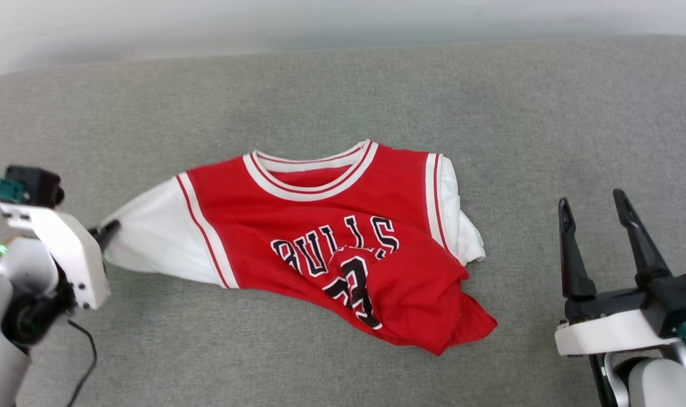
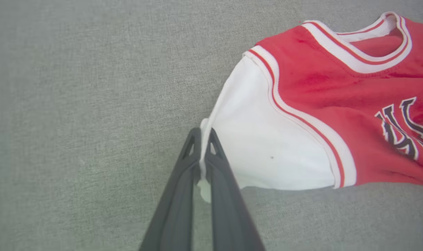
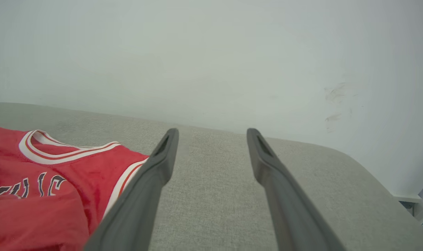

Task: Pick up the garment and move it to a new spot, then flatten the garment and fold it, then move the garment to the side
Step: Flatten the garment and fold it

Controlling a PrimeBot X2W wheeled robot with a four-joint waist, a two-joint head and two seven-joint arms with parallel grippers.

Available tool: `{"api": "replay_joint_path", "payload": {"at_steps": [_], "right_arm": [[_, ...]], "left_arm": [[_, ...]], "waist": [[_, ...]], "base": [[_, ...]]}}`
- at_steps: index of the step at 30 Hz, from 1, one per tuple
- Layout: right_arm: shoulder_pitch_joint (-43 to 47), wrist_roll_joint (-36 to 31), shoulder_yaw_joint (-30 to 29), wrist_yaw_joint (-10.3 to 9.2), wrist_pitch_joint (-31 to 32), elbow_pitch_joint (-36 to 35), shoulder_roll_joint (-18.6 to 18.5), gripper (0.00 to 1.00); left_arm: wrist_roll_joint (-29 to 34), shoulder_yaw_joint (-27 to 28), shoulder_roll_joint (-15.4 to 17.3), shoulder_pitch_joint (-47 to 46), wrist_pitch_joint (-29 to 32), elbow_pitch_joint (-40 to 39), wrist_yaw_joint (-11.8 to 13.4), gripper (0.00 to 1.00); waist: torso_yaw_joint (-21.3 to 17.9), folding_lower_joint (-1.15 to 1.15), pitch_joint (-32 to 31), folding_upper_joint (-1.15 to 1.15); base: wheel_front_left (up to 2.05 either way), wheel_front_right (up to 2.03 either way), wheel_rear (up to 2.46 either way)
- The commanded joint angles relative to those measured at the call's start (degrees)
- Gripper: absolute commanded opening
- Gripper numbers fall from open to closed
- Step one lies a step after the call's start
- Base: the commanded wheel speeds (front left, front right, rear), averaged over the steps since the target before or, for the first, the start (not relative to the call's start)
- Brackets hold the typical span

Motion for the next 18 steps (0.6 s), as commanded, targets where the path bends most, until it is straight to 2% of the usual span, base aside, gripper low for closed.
{"api": "replay_joint_path", "payload": {"at_steps": [1,3,4,5,6,9,16,18], "right_arm": [[0.82,-0.66,0.08,-0.04,-0.09,0.74,-0.07,1.0],[0.99,-0.95,0.09,-0.04,-0.09,1.25,-0.07,1.0],[1.19,-1.09,0.1,-0.04,-0.09,1.48,-0.07,1.0],[1.35,-1.16,0.17,-0.04,-0.09,1.63,-0.07,1.0],[1.52,-1.16,0.19,-0.04,-0.09,1.79,-0.07,1.0],[1.96,-1.5,0.21,-0.04,-0.09,2.11,-0.07,1.0],[2.69,-2.12,0.21,-0.04,-0.09,1.48,-0.07,1.0],[3.0,-2.35,0.24,-0.04,-0.09,1.23,-0.08,1.0]], "left_arm": [[-0.35,-0.19,-0.94,1.96,-1.0,0.53,0.47,0.0],[0.2,-0.44,-1.23,3.17,-2.26,0.6,1.0,0.0],[0.63,-0.6,-1.56,3.7,-3.29,0.52,1.16,0.11],[1.01,-0.63,-2.01,4.35,-4.57,0.28,1.57,0.75],[1.11,-0.66,-2.58,5.01,-5.58,0.22,1.81,1.0],[3.0,-0.35,-3.46,6.02,-11.08,-1.18,2.75,1.0],[9.54,1.63,-5.98,8.94,-30.67,-6.83,5.53,1.0],[13.33,1.84,-6.03,10.65,-34.96,-8.84,8.34,1.0]], "waist": [[0.88,0.0,-1.17,0.0],[1.14,0.0,-1.73,0.0],[1.27,0.0,-2.02,0.0],[1.37,0.0,-2.29,0.0],[1.47,0.0,-2.62,0.0],[1.76,0.0,-3.66,0.0],[2.3,0.0,-6.08,0.0],[2.43,0.0,-6.62,0.0]], "base": [[0.0,0.0,0.0],[0.0,0.0,0.0],[0.0,0.0,0.0],[0.0,0.0,0.0],[0.0,0.0,0.0],[0.0,0.0,0.0],[0.0,0.0,0.0],[0.0,0.0,0.0]]}}
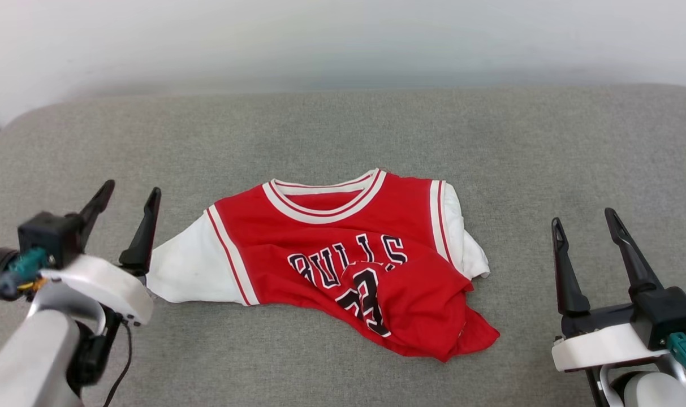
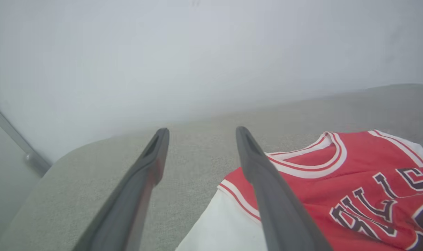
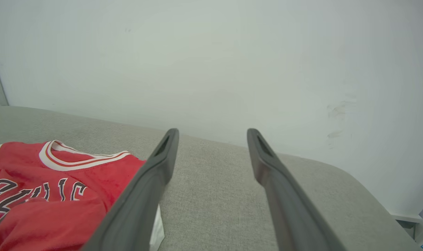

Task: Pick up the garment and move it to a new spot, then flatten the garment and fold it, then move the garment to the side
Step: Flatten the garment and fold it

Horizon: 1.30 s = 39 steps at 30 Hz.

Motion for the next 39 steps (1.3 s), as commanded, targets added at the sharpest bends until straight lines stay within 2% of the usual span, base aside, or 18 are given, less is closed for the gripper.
{"api": "replay_joint_path", "payload": {"at_steps": [1,3,4,5,7,9,12,15,18,21,25,29,34,39], "right_arm": [[0.85,-0.27,0.08,-0.04,-0.09,-0.29,-0.07,1.0],[0.96,-0.3,0.06,-0.04,-0.09,-0.5,-0.07,1.0],[0.96,-0.3,0.06,-0.04,-0.09,-0.5,-0.07,1.0],[1.14,-0.36,0.05,-0.04,-0.09,-0.61,-0.08,1.0],[1.65,-0.29,0.09,-0.04,-0.09,-0.67,-0.07,1.0],[2.21,2.87,-0.66,-0.05,-0.09,0.27,-0.11,1.0],[1.72,5.29,-0.53,-0.03,0.17,1.32,-0.06,1.0],[0.52,4.54,-0.01,-0.03,3.83,1.22,-0.07,1.0],[-1.3,5.56,1.78,-0.03,11.91,0.38,-1.7,1.0],[-4.08,7.86,4.88,-0.05,24.34,-0.2,-6.59,1.0],[-9.14,16.15,9.45,-0.06,42.44,-1.39,-12.77,1.0],[-13.5,21.96,12.3,-0.04,57.18,-1.25,-17.56,1.0],[-16.37,24.35,14.22,-0.04,66.5,1.15,-20.77,1.0],[-16.67,24.36,15.2,-0.03,68.03,4.73,-22.16,1.0]], "left_arm": [[3.33,0.37,-0.43,2.58,-2.32,-2.0,3.02,1.0],[5.56,1.7,-2.07,4.78,-3.48,-5.27,5.73,1.0],[5.56,1.7,-2.07,4.78,-3.48,-5.27,5.73,1.0],[6.63,2.61,-2.69,6.03,-3.66,-6.91,6.97,1.0],[9.53,5.51,-4.94,8.61,-3.82,-12.15,9.06,1.0],[12.3,8.68,-8.01,12.81,-3.78,-16.83,11.01,1.0],[15.39,12.26,-12.22,17.5,-3.75,-21.72,11.67,1.0],[17.78,13.88,-15.23,20.82,-3.75,-24.0,10.03,1.0],[20.0,14.16,-17.08,21.47,-3.76,-23.89,7.68,1.0],[21.43,14.87,-19.14,20.37,-3.77,-23.2,5.9,1.0],[23.24,15.85,-21.43,18.81,-3.76,-22.45,3.71,1.0],[24.8,16.26,-23.55,17.14,-3.77,-21.61,1.66,1.0],[26.45,16.69,-26.01,15.73,-3.77,-20.83,-0.4,1.0],[27.83,17.72,-27.96,15.0,-3.77,-19.96,-2.18,1.0]], "waist": [[0.22,0.0,-0.7,0.0],[0.34,0.0,-1.01,0.0],[0.34,0.0,-1.01,0.0],[0.41,0.0,-1.12,0.0],[0.61,0.0,-1.21,0.0],[0.91,0.0,-1.2,0.0],[1.52,0.0,-0.73,0.0],[2.64,0.0,0.2,0.0],[3.83,0.0,1.46,0.0],[4.93,0.0,2.85,0.0],[6.44,0.0,4.96,0.0],[8.33,0.0,6.81,0.0],[11.08,0.0,8.89,0.0],[13.45,0.0,10.25,0.0]], "base": [[0.0,0.0,0.0],[0.0,0.0,0.0],[0.0,0.0,0.0],[0.0,0.0,0.0],[0.0,0.0,0.0],[0.0,0.0,0.0],[0.0,0.0,0.0],[0.0,0.0,0.0],[0.0,0.0,0.0],[0.0,0.0,0.0],[0.0,0.0,0.0],[0.0,0.0,0.0],[0.0,0.0,0.0],[0.0,0.0,0.0]]}}
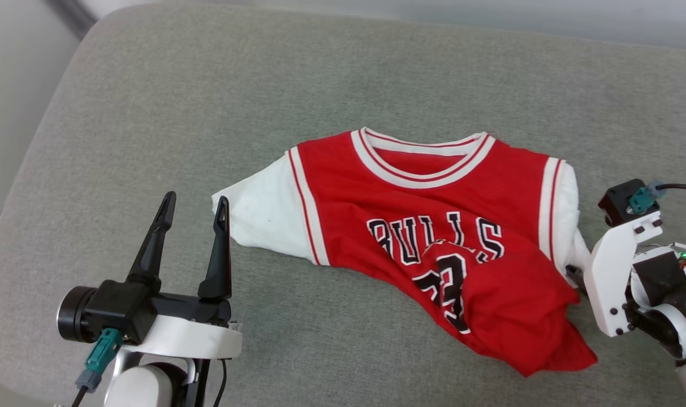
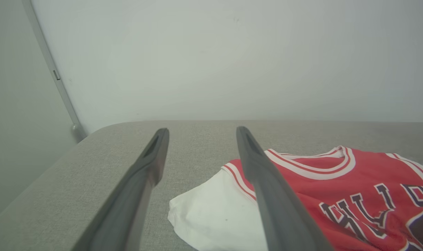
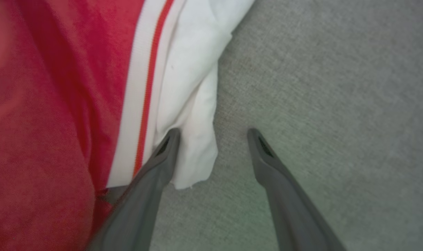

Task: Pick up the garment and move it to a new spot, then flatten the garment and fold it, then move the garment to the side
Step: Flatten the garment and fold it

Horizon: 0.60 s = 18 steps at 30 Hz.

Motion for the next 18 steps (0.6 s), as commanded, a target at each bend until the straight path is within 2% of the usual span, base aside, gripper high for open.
{"api": "replay_joint_path", "payload": {"at_steps": [1,6,7,8,9,13,18], "right_arm": [[-0.43,-0.11,0.44,-0.02,-0.3,1.41,-0.16,1.0],[1.72,0.03,2.92,-0.02,-1.53,6.01,0.47,1.0],[2.24,0.15,3.61,0.0,-1.57,6.89,0.51,0.77],[2.72,0.19,4.16,0.0,-1.67,7.6,0.53,0.41],[3.07,0.21,4.5,0.0,-2.04,8.14,0.39,0.0],[2.3,-1.03,3.62,-0.05,-4.88,9.26,-0.95,0.0],[-0.15,-2.87,-0.17,-0.07,-9.82,8.03,-1.83,0.0]], "left_arm": [[0.54,0.54,-0.48,-0.5,-0.14,0.27,-0.54,1.0],[1.55,1.55,-1.49,-0.62,-0.14,0.89,-1.79,1.0],[1.81,1.76,-1.67,-0.59,-0.14,0.98,-1.89,1.0],[1.97,1.94,-1.87,-0.57,-0.15,1.09,-2.12,1.0],[2.21,2.13,-2.0,-0.53,-0.15,1.19,-2.25,1.0],[3.07,2.85,-2.33,0.19,-0.15,1.66,-2.81,1.0],[3.93,4.05,-2.12,0.9,-0.15,1.89,-3.33,1.0]], "waist": [[1.35,0.0,1.02,0.0],[2.43,0.0,1.51,0.0],[2.49,0.0,1.51,0.0],[2.52,0.0,1.46,0.0],[2.48,0.0,1.33,0.0],[1.35,0.0,0.11,0.0],[-1.5,0.0,-2.22,0.0]], "base": [[0.0,0.0,0.0],[0.0,0.0,0.0],[0.0,0.0,0.0],[0.0,0.0,0.0],[0.0,0.0,0.0],[0.0,0.0,0.0],[0.0,0.0,0.0]]}}
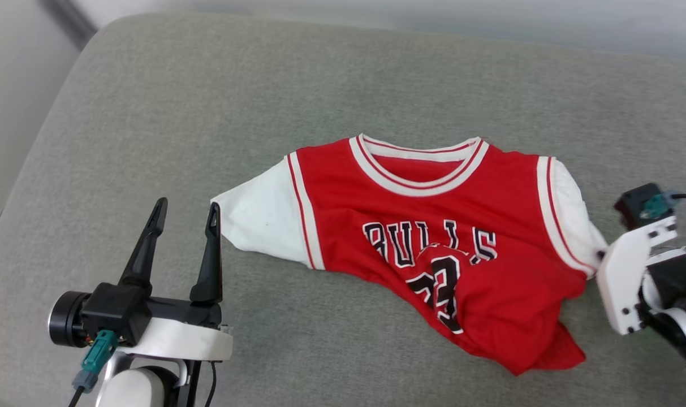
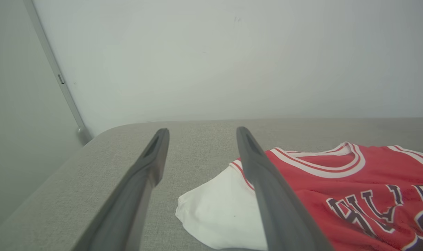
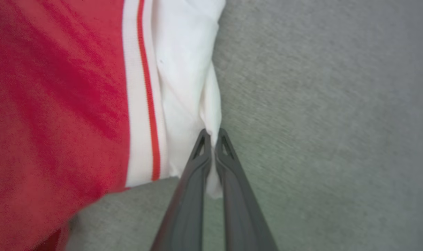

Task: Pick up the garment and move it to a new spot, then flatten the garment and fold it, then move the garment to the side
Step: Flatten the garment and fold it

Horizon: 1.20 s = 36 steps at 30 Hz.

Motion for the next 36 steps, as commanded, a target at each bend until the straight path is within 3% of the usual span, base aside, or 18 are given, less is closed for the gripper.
{"api": "replay_joint_path", "payload": {"at_steps": [1,9,15,20,21,22,29,36], "right_arm": [[0.16,-1.18,-1.51,-0.12,-1.25,0.51,-1.01,0.0],[2.81,-8.18,-12.4,-0.11,-9.29,-3.73,-0.29,0.0],[8.21,-13.98,-21.61,-0.11,-13.01,-5.74,3.55,0.0],[11.88,-15.65,-24.46,-0.1,-15.14,-2.82,7.04,0.0],[12.3,-15.85,-23.96,-0.1,-15.76,-1.7,7.33,0.46],[12.55,-15.68,-23.57,-0.1,-16.24,-0.18,7.98,1.0],[10.79,-13.19,-20.93,-0.09,-21.92,4.02,9.41,1.0],[10.12,-10.52,-21.81,-0.1,-35.02,-1.76,11.44,1.0]], "left_arm": [[0.36,0.53,-0.02,0.62,-0.15,0.01,-0.34,1.0],[1.19,1.94,0.37,1.9,-0.15,-0.32,-0.89,1.0],[1.55,2.26,0.42,2.34,-0.15,-0.46,-1.27,1.0],[1.76,2.21,0.54,1.92,-0.15,-0.03,-1.43,1.0],[1.83,2.15,0.62,1.74,-0.15,0.14,-1.52,1.0],[1.85,2.15,0.68,1.55,-0.15,0.31,-1.56,1.0],[1.87,2.39,0.98,1.2,-0.15,1.15,-1.72,1.0],[-2.07,4.02,-0.81,2.94,-0.15,1.72,-1.81,1.0]], "waist": [[-2.08,0.0,-1.77,0.0],[-7.17,0.0,-4.22,0.0],[-9.75,0.0,-4.34,0.0],[-11.35,0.0,-3.73,0.0],[-11.61,0.0,-3.69,0.0],[-11.87,0.0,-3.7,0.0],[-13.18,0.0,-4.82,0.0],[-14.4,0.0,-7.06,0.0]], "base": [[0.0,0.0,0.0],[0.0,0.0,0.0],[0.0,0.0,0.0],[0.0,0.0,0.0],[0.0,0.0,0.0],[0.0,0.0,0.0],[0.0,0.0,0.0],[0.0,0.0,0.0]]}}
